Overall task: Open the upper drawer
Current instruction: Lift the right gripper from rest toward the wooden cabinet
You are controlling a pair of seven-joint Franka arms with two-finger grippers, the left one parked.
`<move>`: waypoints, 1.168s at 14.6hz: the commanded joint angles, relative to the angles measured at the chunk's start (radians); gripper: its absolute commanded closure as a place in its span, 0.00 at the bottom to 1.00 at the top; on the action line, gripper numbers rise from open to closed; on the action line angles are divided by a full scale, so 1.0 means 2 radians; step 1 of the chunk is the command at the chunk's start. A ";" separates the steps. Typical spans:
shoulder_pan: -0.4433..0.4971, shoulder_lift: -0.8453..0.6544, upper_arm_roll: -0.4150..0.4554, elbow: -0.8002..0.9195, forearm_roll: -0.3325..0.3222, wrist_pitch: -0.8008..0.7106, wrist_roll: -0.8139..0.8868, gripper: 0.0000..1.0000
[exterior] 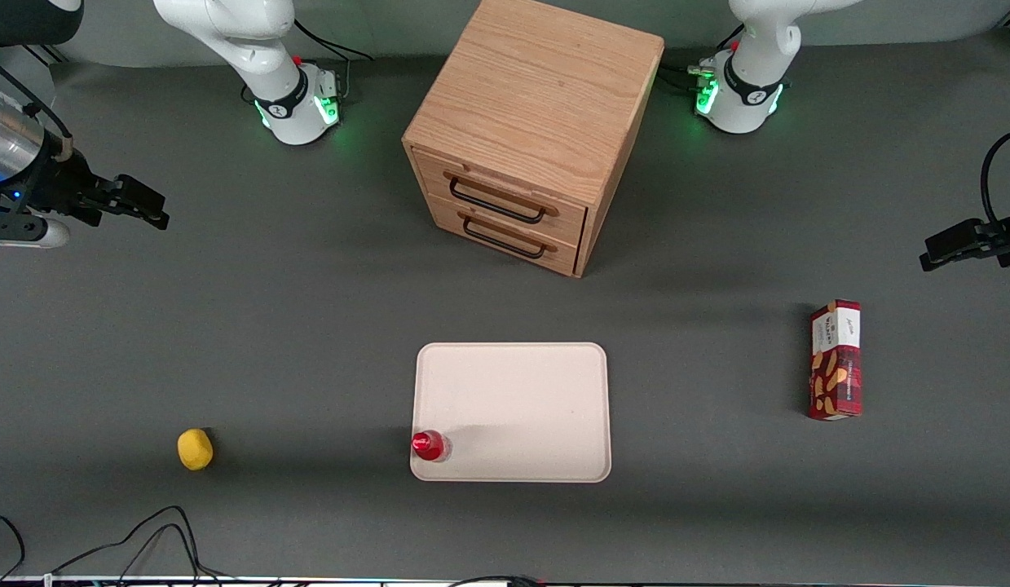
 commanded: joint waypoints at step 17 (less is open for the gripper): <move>0.192 0.069 0.030 0.054 0.013 0.023 0.000 0.00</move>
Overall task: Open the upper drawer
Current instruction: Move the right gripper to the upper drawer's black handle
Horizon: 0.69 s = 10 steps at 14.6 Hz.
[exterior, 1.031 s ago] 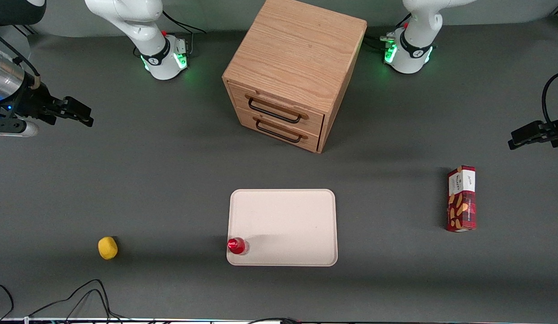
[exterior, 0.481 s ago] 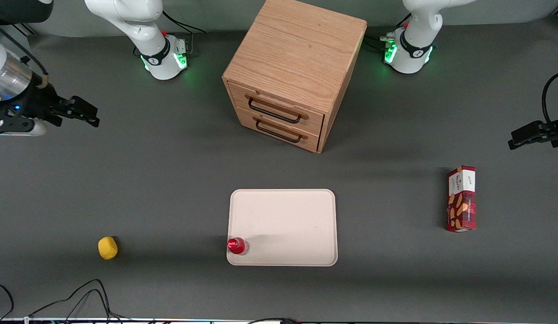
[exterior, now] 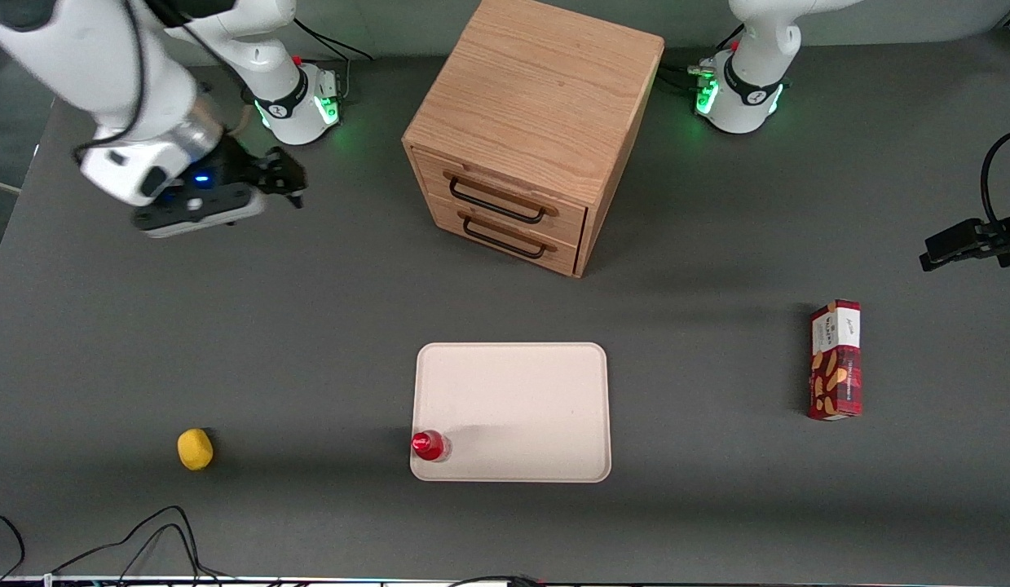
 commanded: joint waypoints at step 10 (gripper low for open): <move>0.027 0.150 0.122 0.117 0.005 0.025 -0.230 0.00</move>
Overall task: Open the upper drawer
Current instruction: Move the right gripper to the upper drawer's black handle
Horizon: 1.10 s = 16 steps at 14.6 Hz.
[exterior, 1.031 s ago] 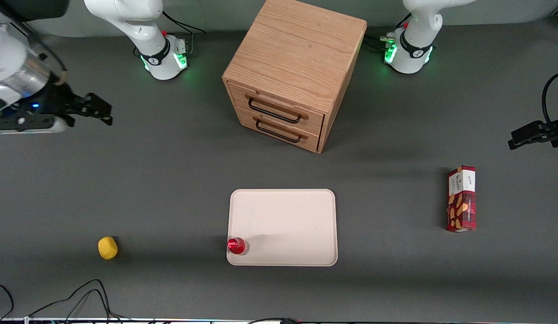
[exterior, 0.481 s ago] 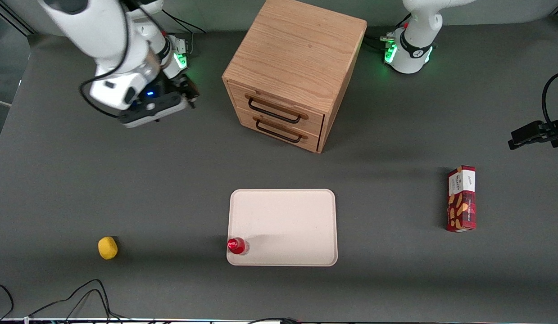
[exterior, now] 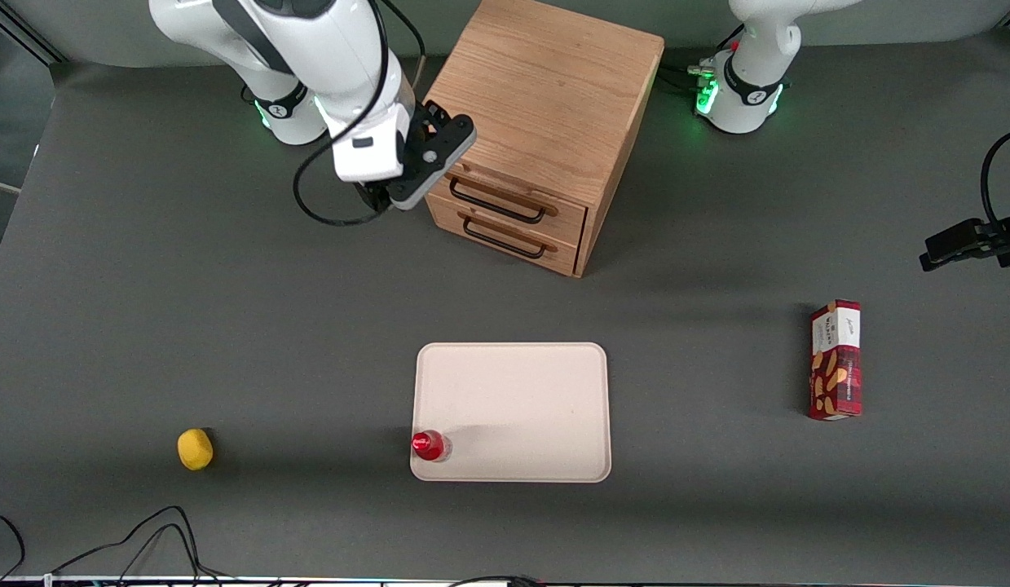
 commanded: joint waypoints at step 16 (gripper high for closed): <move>0.014 0.102 0.007 -0.001 0.056 0.036 -0.151 0.00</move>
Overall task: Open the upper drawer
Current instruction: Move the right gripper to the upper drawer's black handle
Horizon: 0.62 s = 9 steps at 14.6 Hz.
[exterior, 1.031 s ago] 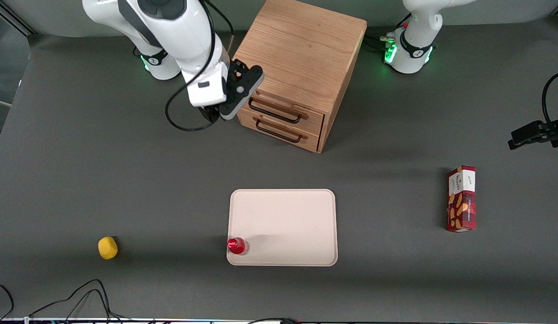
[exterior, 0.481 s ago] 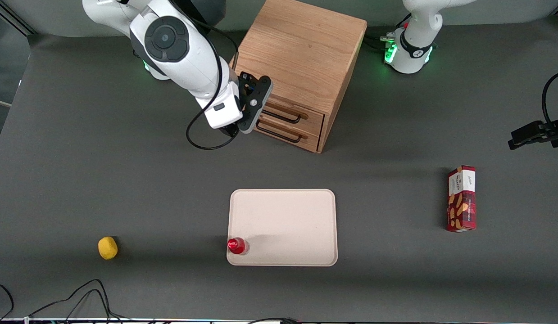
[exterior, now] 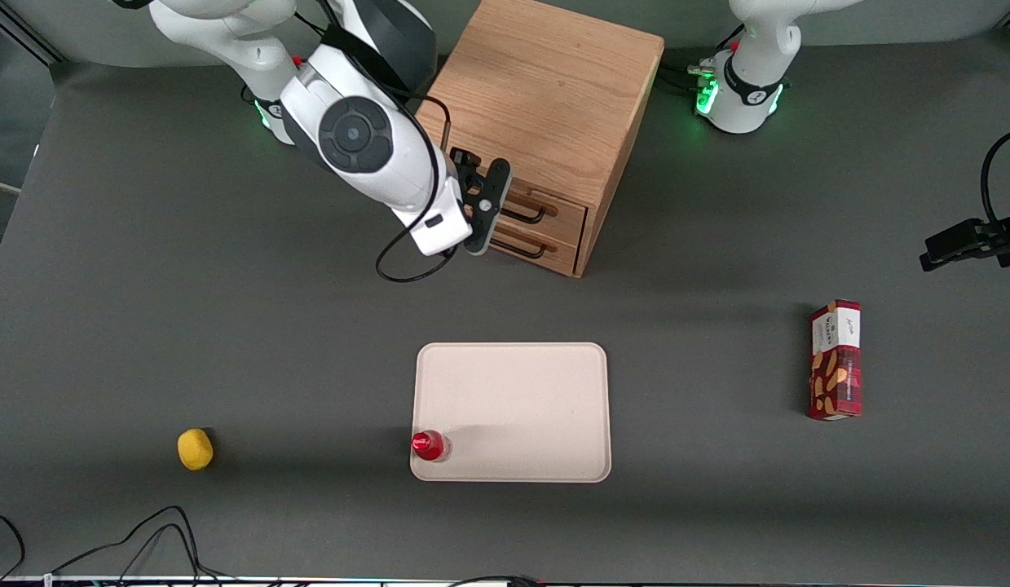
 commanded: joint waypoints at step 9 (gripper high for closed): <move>0.011 0.023 0.008 -0.009 0.007 0.029 -0.016 0.00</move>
